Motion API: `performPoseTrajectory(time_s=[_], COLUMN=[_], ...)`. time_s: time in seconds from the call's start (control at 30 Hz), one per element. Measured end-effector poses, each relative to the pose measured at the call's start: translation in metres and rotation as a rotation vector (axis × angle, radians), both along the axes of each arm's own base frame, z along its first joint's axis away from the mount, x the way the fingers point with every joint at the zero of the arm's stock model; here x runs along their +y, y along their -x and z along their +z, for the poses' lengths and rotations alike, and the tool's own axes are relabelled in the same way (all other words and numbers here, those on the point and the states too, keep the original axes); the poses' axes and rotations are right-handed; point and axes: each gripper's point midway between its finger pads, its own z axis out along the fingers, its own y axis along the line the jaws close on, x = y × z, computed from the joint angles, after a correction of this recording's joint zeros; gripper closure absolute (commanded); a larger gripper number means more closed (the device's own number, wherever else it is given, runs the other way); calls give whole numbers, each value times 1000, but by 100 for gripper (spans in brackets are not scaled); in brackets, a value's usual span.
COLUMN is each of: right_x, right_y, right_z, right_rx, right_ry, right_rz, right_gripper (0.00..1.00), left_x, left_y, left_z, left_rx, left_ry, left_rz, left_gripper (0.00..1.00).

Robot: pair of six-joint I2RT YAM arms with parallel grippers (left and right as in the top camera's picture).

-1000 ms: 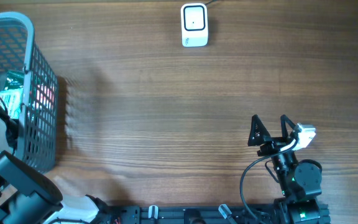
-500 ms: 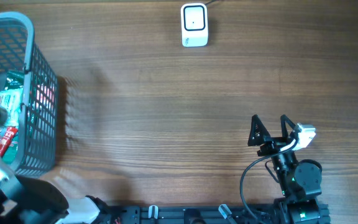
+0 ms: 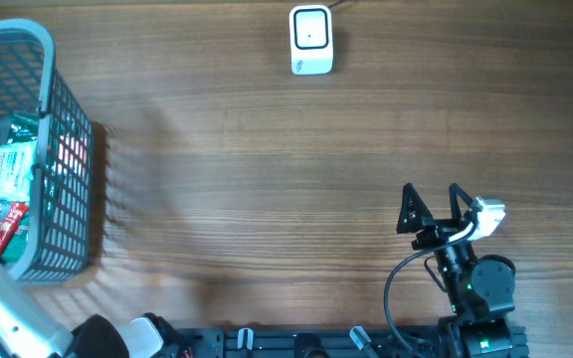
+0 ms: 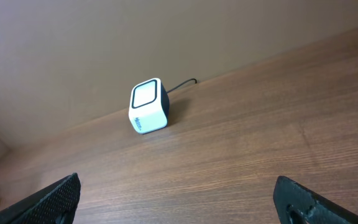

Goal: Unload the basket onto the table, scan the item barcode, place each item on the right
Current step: 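Lift the jar and carry it toward the white barcode scanner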

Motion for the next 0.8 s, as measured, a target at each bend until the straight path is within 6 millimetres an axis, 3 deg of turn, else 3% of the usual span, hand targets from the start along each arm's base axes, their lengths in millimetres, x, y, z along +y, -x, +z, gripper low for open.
performPoseTrajectory(time_s=[0.2, 0.43, 0.5, 0.6, 0.8], right_x=[0, 0, 0, 0, 0], right_y=[0, 0, 0, 0, 0], right_z=[0, 0, 0, 0, 0], right_rx=[0, 0, 0, 0, 0], right_ry=[0, 0, 0, 0, 0], right_rz=[0, 0, 0, 0, 0], right_gripper=[0, 0, 0, 0, 0], left_x=[-56, -141, -180, -217, -309], left_y=[-28, -45, -49, -50, -44], left_z=[16, 34, 33, 28, 10], left_rx=[-42, -89, -84, -62, 3], left_ry=[-37, -60, -51, -44, -22], left_rz=[-184, -423, -534, -638, -898], left_gripper=[48, 48, 49, 50, 48])
